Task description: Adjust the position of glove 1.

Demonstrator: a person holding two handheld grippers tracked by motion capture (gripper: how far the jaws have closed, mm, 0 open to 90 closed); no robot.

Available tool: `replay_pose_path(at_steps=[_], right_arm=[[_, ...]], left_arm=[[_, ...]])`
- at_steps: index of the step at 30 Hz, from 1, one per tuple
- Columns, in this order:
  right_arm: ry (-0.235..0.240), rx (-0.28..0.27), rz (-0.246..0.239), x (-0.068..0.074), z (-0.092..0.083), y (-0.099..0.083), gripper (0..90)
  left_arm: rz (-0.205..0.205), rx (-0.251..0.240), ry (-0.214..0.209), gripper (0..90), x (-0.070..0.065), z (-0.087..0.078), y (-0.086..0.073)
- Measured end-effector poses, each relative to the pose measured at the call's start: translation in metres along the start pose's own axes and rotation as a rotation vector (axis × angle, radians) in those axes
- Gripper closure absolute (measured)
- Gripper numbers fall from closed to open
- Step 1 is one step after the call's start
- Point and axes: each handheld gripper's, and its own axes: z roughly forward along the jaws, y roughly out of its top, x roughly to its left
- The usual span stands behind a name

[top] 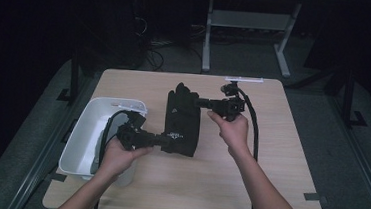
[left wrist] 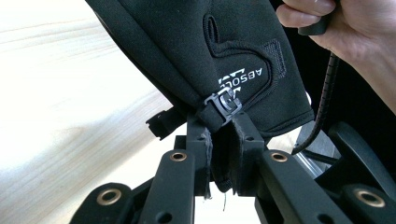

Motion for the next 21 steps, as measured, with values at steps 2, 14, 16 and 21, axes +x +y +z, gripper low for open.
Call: replay_pose_path(at_steps=[2,14,16,21], right_arm=[[0.003,0.001,0.002,0.001,0.001,0.001,79.8],[0.022,0.013,-0.003,0.012,0.017,0.008,79.8],[0.024,0.015,-0.009,0.015,0.021,0.01,79.8],[0.033,0.015,-0.004,0.017,0.027,0.01,79.8]], left_arm=[[0.002,0.003,0.001,80.2,0.001,-0.001,0.0],[-0.007,-0.018,0.019,80.2,0.006,-0.019,-0.003],[-0.008,-0.018,0.02,80.1,0.008,-0.022,-0.004],[-0.013,-0.022,0.025,80.2,0.011,-0.029,-0.005]])
